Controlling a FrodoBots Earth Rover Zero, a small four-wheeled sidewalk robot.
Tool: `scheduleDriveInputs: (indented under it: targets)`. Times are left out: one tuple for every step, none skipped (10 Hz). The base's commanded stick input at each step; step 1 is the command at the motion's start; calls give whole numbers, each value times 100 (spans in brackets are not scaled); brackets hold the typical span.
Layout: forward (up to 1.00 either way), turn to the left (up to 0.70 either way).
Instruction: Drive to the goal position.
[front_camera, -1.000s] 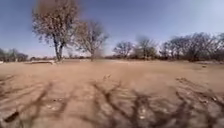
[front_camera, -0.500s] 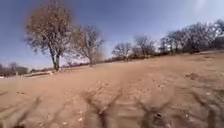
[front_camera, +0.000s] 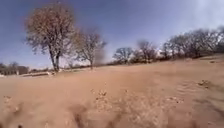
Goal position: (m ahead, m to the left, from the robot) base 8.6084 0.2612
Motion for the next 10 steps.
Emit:
scheduleDriveInputs:
  targets:
    - [100, 0]
    - [100, 0]
    - [100, 0]
    - [100, 0]
    - [100, 0]
    - [100, 0]
    - [100, 0]
    - [100, 0]
    - [100, 0]
    - [100, 0]
